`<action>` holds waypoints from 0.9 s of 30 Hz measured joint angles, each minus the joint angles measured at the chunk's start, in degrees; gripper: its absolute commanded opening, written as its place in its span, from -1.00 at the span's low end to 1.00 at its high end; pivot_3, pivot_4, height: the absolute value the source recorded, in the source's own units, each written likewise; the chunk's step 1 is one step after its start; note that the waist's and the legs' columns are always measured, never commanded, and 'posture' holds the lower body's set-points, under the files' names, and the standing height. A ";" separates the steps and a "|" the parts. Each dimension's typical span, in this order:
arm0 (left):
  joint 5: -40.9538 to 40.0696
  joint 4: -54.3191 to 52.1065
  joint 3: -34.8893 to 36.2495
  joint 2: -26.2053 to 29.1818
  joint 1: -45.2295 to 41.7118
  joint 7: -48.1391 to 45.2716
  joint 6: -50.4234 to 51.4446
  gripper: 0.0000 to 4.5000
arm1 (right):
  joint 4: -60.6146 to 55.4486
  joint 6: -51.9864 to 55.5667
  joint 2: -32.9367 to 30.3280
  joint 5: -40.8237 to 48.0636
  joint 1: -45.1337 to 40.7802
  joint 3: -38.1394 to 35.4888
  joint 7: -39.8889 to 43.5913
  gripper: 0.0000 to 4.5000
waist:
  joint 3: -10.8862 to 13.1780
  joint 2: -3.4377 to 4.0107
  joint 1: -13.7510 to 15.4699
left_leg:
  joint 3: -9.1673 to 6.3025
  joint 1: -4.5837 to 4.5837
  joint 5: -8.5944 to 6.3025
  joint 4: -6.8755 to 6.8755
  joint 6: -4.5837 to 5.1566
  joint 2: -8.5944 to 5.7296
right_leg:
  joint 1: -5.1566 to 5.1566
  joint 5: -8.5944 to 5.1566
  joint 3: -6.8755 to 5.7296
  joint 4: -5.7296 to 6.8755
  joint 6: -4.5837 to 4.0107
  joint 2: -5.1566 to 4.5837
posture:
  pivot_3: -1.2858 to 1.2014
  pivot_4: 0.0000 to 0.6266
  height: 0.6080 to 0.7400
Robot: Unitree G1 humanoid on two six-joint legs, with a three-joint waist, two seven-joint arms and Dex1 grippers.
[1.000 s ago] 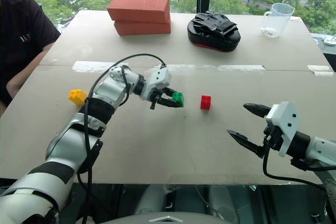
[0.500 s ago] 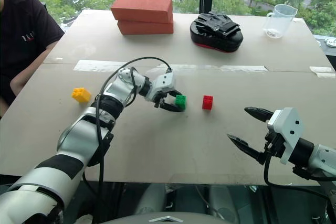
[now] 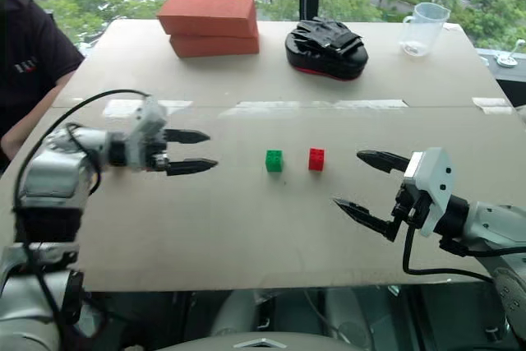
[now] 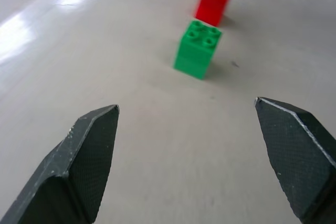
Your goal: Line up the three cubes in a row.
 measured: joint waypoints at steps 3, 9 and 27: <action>2.75 -8.04 14.40 -5.34 9.32 18.44 7.13 0.88 | 3.26 -1.02 0.83 -0.66 -3.07 3.62 1.81 1.00 | -0.02 -0.03 0.51 | 0.03 0.04 -0.01 0.02 0.01 -0.04 | 0.02 0.02 0.02 -0.01 0.03 -0.23 | 0.03 -0.52 0.95; 6.02 -10.73 23.47 -8.77 12.73 38.22 13.86 0.88 | 8.14 -3.02 1.06 -2.10 -6.86 7.09 5.64 1.00 | -0.16 -0.45 2.39 | -0.36 0.08 0.01 0.06 -0.02 -0.18 | 0.27 0.04 -0.45 -0.01 0.02 -0.37 | 0.03 -0.52 0.95; 4.43 10.09 10.93 -7.46 1.35 43.92 2.00 0.47 | 8.29 -3.55 -0.06 -3.06 -6.31 6.28 6.30 1.00 | -0.17 -0.47 1.85 | -0.45 0.06 0.02 0.06 -0.05 -0.30 | 0.34 0.04 -0.58 -0.06 0.02 -0.51 | 0.03 -0.52 0.95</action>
